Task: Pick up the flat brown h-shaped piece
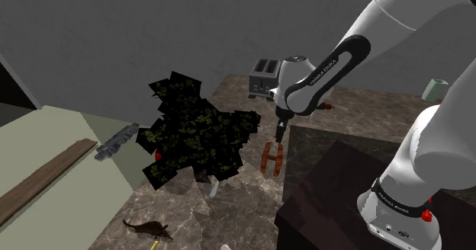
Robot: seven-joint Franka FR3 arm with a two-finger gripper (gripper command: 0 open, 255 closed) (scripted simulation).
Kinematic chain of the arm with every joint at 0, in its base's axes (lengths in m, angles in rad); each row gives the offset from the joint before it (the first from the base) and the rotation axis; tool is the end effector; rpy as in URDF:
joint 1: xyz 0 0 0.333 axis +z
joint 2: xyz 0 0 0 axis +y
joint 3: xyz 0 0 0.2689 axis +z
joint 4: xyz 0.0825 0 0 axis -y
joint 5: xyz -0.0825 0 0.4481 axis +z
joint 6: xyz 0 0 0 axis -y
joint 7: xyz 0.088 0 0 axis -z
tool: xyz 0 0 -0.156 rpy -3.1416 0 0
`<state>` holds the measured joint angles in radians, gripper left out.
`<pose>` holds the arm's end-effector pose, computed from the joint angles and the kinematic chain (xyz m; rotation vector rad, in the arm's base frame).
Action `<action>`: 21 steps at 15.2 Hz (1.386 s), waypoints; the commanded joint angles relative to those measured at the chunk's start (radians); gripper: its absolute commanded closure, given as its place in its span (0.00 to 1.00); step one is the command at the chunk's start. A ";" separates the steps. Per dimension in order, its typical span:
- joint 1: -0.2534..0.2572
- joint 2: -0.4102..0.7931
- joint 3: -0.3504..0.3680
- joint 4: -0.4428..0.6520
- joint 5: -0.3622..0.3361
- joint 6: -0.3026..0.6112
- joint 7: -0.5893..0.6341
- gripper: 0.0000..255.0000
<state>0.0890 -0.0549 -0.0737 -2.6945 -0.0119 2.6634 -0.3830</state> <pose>0.4471 0.0079 0.0990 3.0702 0.6365 0.0360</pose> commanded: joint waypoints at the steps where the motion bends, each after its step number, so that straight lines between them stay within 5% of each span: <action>1: 0.003 0.096 0.001 0.008 0.001 0.086 -0.016 0.00; 8: 0.011 0.424 0.009 0.115 -0.013 0.294 -0.049 0.00; 18: 0.003 0.567 0.019 0.162 -0.007 0.389 -0.052 0.00; 19: 0.002 0.565 0.018 0.161 -0.007 0.388 -0.053 1.00; 21: 0.002 0.564 0.018 0.161 -0.007 0.388 -0.053 1.00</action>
<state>0.0934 0.5043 -0.0509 -2.5372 -0.0204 3.0480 -0.4367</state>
